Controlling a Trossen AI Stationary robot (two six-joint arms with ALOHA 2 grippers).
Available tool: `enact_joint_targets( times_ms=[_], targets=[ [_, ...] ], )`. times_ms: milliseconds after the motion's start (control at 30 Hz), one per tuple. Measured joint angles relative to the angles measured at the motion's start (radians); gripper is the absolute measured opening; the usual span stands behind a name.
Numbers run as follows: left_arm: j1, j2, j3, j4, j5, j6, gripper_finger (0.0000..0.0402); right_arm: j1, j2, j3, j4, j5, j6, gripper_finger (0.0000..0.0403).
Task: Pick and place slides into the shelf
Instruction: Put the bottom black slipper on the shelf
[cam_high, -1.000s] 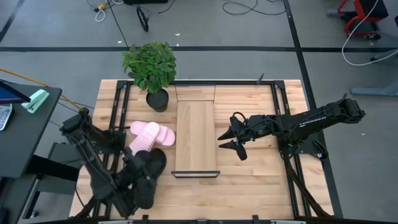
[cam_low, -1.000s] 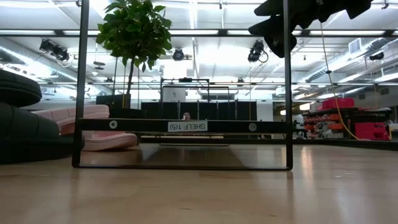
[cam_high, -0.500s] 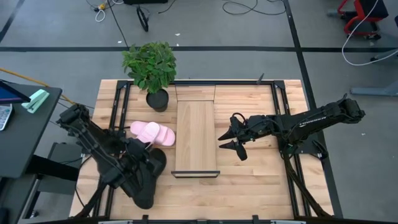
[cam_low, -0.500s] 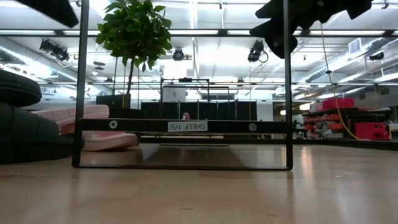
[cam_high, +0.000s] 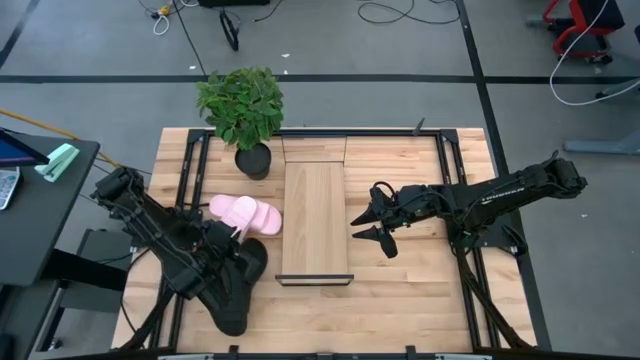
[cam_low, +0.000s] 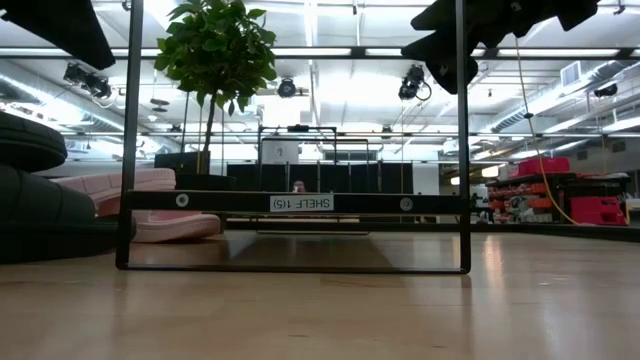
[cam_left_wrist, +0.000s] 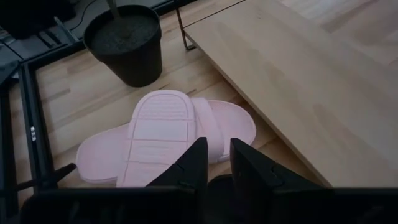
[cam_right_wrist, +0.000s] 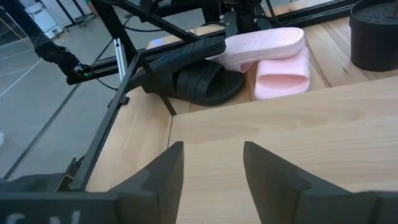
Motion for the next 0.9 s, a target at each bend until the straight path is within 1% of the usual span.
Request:
enact_joint_targets(
  times_ms=[200, 300, 400, 567, 633, 700, 733, 800, 900],
  targets=[
    [0.025, 0.000, 0.000, 0.000, 0.000, 0.018, 0.0088, 0.000, 0.000, 0.000, 0.000, 0.000, -0.003, 0.0172],
    [0.032, 0.000, 0.000, 0.000, 0.000, 0.068, 0.0090, 0.000, 0.000, 0.000, 0.000, 0.000, -0.005, 0.0172],
    [0.032, 0.000, 0.000, 0.007, 0.001, 0.133, 0.0086, 0.000, 0.000, 0.000, 0.000, 0.000, -0.005, 0.0172],
    [0.032, 0.000, 0.000, 0.019, 0.001, 0.182, 0.0076, 0.000, 0.000, 0.000, 0.000, 0.000, -0.006, 0.0172],
    [0.032, 0.000, 0.000, 0.031, 0.001, 0.182, 0.0073, 0.000, 0.000, 0.000, 0.000, 0.000, -0.006, 0.0172],
    [0.034, 0.000, 0.000, 0.034, 0.001, 0.131, 0.0071, 0.000, 0.000, 0.000, 0.000, 0.000, -0.007, 0.0172],
    [0.042, 0.000, 0.000, 0.034, 0.009, 0.100, 0.0070, 0.000, 0.000, 0.000, 0.000, 0.000, -0.006, 0.0172],
    [0.068, 0.000, 0.000, 0.029, 0.070, 0.088, 0.0070, 0.000, 0.000, 0.000, 0.000, 0.000, -0.006, 0.0172],
    [0.106, 0.000, 0.000, 0.016, 0.198, 0.161, 0.0081, 0.000, 0.000, 0.000, 0.000, 0.000, -0.005, 0.0172]
  ],
)
